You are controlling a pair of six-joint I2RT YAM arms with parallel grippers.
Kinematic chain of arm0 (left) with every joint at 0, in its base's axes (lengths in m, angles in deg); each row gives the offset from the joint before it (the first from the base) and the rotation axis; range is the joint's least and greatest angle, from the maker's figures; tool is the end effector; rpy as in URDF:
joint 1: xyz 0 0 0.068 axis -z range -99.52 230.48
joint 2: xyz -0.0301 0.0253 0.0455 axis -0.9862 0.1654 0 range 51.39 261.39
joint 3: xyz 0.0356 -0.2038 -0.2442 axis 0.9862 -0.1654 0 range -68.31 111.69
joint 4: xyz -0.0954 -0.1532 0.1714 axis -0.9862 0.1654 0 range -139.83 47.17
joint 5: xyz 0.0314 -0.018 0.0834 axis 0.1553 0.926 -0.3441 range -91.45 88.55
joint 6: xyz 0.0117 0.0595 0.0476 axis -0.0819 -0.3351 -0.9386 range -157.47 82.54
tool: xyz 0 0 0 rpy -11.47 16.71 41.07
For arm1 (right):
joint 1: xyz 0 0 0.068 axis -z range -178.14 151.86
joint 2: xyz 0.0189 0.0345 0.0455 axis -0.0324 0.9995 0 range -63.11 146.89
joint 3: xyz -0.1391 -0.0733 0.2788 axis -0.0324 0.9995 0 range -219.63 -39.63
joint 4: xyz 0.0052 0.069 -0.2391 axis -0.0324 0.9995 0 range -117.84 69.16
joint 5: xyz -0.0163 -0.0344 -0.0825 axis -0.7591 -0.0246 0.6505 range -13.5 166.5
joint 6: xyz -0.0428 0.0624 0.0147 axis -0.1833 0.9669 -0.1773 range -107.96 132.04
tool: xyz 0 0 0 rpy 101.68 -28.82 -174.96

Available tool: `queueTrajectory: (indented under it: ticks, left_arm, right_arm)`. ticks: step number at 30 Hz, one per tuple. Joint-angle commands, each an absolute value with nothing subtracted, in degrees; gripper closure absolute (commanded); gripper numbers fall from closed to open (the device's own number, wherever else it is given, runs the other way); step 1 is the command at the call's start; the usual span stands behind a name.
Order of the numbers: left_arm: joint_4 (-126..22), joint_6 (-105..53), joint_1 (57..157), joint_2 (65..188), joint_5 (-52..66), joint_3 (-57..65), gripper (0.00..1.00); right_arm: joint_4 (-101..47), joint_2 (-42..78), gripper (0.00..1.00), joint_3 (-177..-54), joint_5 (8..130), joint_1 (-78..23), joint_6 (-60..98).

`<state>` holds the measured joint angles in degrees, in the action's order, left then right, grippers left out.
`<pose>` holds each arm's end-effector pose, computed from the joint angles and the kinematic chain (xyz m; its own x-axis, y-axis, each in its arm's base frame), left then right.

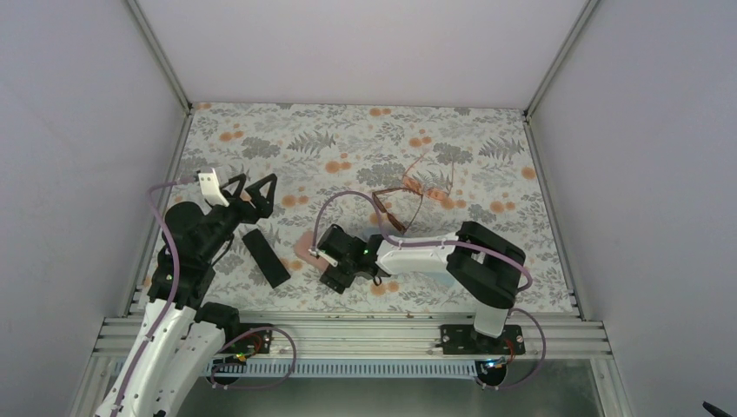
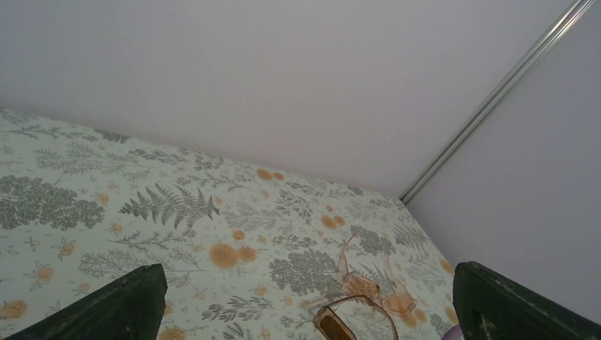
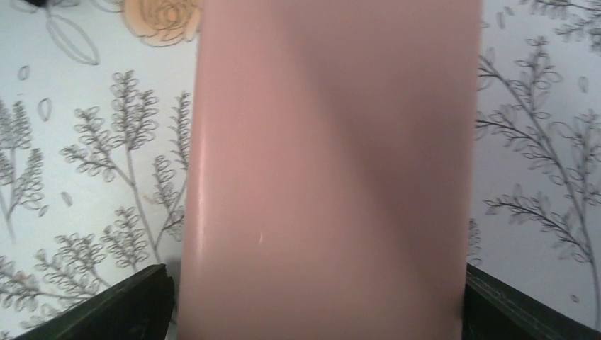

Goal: Organize the sunglasses
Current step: Pick up the sunglasses case from the center of the board.

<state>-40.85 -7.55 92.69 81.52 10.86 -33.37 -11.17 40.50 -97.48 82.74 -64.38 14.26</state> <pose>0.1075 -0.0378 0.3396 -0.2682 -0.4405 -0.8568 0.3238 0.7964 -0.5108 0.1526 0.3288 0.1699 -0.3913 -0.7934 -0.4663 -0.8750 0.4777 -0.0784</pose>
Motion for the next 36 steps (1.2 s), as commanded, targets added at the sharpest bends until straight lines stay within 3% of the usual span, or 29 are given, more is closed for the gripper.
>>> queueTrajectory:
  ticks: [1, 7, 12, 22, 36]
  left_arm:
    - [-39.72, -8.55, 92.47, 80.91, 11.25, -31.57, 0.00]
    - [-39.24, -7.79, 92.41, 80.23, 10.86, -32.23, 0.00]
    - [-37.93, -6.87, 92.48, 79.96, 10.78, -32.36, 0.00]
    - [-35.92, -1.52, 92.40, 80.61, 13.85, -33.56, 0.00]
    - [-41.25, 6.17, 92.44, 89.11, 37.95, -32.40, 0.00]
  right_arm:
    - [-9.03, 42.13, 0.08, -98.08, 79.35, -64.36, 11.80]
    - [-9.68, 42.50, 0.29, -97.56, 80.67, -64.18, 13.21]
    - [-12.23, 40.91, 0.38, -97.42, 79.12, -61.80, 17.72]
    - [-27.74, 28.82, 0.40, -93.69, 72.63, -51.68, 30.08]
    - [-52.29, 22.65, 0.40, -96.62, 36.59, -39.99, 57.73]
